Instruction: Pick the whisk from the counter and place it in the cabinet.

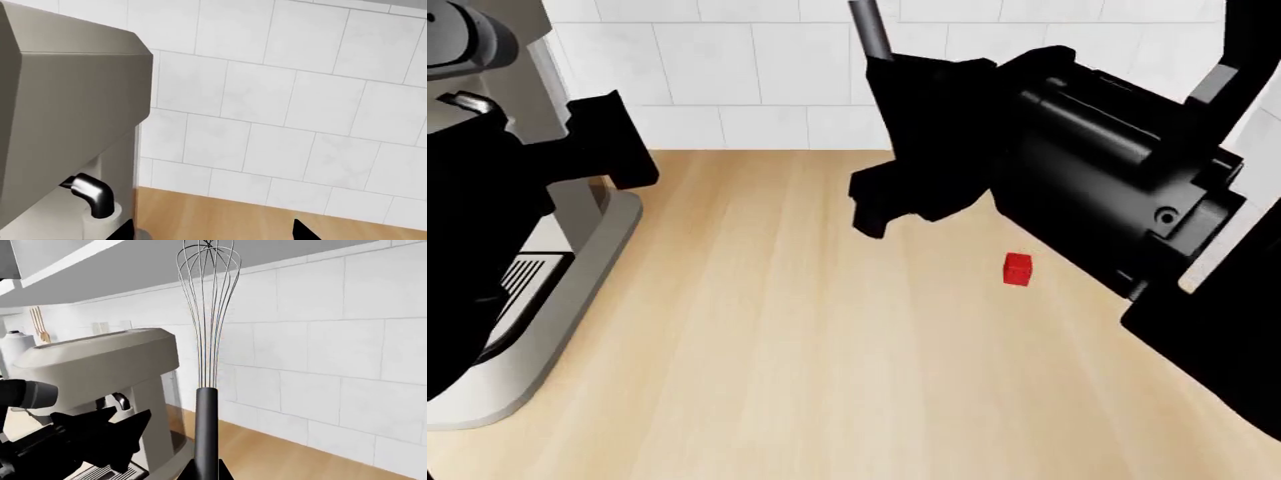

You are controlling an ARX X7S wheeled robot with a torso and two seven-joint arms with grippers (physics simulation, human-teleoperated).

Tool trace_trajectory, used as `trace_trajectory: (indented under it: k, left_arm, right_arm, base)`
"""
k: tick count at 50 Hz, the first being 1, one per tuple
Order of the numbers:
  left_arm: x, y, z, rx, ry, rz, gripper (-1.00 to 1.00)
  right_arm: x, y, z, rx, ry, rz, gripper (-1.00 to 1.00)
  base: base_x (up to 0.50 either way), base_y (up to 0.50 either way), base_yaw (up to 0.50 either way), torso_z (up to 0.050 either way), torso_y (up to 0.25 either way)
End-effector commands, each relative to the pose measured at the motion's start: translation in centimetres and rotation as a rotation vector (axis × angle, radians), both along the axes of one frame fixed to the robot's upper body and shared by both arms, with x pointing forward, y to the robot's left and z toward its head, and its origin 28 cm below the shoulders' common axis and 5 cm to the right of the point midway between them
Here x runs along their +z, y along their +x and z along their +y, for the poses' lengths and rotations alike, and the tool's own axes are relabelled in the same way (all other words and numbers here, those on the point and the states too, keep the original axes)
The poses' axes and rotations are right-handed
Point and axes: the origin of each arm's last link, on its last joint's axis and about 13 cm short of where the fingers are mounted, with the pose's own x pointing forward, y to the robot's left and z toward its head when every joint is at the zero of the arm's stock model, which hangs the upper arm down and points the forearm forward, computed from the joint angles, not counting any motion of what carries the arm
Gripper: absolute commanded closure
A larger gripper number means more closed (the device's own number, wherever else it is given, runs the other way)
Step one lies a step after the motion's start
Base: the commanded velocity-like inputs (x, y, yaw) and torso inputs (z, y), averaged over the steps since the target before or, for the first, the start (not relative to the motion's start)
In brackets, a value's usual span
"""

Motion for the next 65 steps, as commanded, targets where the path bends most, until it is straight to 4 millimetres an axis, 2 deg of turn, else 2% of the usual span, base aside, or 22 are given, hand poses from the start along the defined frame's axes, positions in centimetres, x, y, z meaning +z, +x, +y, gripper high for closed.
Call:
trace_trajectory:
  k: [1, 33, 53, 65]
  left_arm:
    - [0.0, -0.1, 0.0, 0.001, -0.001, -0.001, -1.0]
    - [-0.1, 0.0, 0.0, -0.001, -0.004, -0.001, -1.0]
    - [0.0, -0.1, 0.0, 0.0, -0.007, -0.003, -1.0]
    - [0.0, -0.1, 0.0, -0.001, -0.008, -0.003, -1.0]
  right_arm:
    - [0.4, -0.2, 0.1, 0.042, 0.002, -0.082, 1.0]
    - [1.5, -0.7, 0.7, 0.117, -0.014, -0.167, 1.0]
    - [3.6, 0.6, 1.7, 0.005, 0.042, -0.154, 1.0]
    - [4.8, 0.9, 2.0, 0.004, 0.093, -0.159, 1.0]
  base:
    - [0.0, 0.0, 0.0, 0.0, 0.0]
    - [0.0, 0.0, 0.0, 0.0, 0.0]
    - [0.0, 0.0, 0.0, 0.0, 0.0]
    - [0.0, 0.0, 0.0, 0.0, 0.0]
